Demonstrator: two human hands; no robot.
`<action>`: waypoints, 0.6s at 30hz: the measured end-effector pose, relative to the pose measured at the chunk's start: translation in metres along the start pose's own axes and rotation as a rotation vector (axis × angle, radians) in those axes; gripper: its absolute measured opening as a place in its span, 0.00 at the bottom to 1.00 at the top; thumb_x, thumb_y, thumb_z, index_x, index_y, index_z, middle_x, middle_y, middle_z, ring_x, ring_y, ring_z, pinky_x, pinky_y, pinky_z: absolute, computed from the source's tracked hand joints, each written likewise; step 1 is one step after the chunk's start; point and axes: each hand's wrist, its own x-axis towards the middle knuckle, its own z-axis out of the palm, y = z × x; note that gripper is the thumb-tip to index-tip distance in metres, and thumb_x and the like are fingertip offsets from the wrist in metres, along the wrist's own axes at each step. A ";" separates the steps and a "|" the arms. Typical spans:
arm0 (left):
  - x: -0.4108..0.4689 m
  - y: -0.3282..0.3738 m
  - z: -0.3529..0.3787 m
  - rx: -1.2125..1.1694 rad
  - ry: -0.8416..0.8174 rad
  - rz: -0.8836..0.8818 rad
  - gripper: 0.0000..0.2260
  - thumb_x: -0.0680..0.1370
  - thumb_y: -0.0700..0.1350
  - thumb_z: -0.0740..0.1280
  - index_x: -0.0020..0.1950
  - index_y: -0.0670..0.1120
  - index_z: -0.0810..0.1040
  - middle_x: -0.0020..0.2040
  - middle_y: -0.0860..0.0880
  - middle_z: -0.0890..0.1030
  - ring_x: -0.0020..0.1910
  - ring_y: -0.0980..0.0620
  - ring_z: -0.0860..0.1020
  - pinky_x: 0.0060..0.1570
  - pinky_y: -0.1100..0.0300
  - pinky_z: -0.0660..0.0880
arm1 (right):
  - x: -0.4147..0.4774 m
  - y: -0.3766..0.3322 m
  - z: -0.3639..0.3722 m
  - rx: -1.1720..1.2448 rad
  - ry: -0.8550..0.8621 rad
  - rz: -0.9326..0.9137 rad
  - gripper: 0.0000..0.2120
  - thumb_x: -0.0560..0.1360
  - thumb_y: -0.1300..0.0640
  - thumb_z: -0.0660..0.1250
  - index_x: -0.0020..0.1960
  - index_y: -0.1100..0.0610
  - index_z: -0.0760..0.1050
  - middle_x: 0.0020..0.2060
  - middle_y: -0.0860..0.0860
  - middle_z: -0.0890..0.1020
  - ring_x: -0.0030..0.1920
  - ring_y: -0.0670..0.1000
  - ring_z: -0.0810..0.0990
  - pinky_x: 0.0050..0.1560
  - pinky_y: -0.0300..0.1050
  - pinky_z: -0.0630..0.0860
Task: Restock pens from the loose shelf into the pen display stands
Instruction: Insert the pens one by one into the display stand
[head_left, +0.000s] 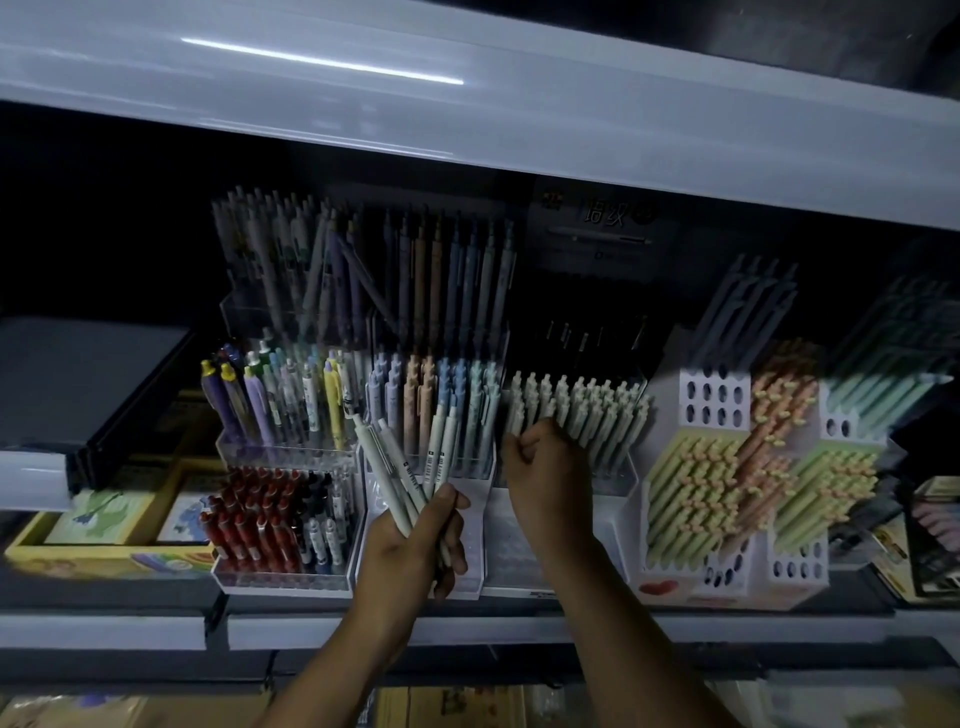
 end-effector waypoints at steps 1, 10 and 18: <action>0.001 0.000 0.001 -0.002 0.001 0.003 0.16 0.82 0.50 0.64 0.50 0.38 0.83 0.31 0.40 0.74 0.27 0.43 0.70 0.30 0.52 0.69 | -0.002 -0.002 -0.004 0.007 -0.017 0.033 0.12 0.78 0.54 0.71 0.42 0.56 0.69 0.30 0.48 0.74 0.29 0.47 0.74 0.30 0.38 0.65; 0.003 0.001 0.007 0.025 -0.062 -0.019 0.21 0.80 0.52 0.64 0.50 0.33 0.83 0.33 0.36 0.76 0.27 0.43 0.72 0.34 0.50 0.73 | -0.024 -0.032 -0.043 0.650 -0.420 0.158 0.06 0.80 0.53 0.69 0.50 0.55 0.82 0.26 0.48 0.77 0.26 0.47 0.73 0.29 0.42 0.70; 0.003 0.001 0.010 0.109 -0.167 -0.072 0.23 0.82 0.51 0.62 0.43 0.34 0.83 0.29 0.36 0.77 0.23 0.46 0.71 0.28 0.55 0.70 | -0.018 -0.028 -0.050 0.568 -0.539 0.179 0.04 0.78 0.59 0.71 0.46 0.59 0.82 0.32 0.46 0.82 0.29 0.39 0.77 0.30 0.31 0.69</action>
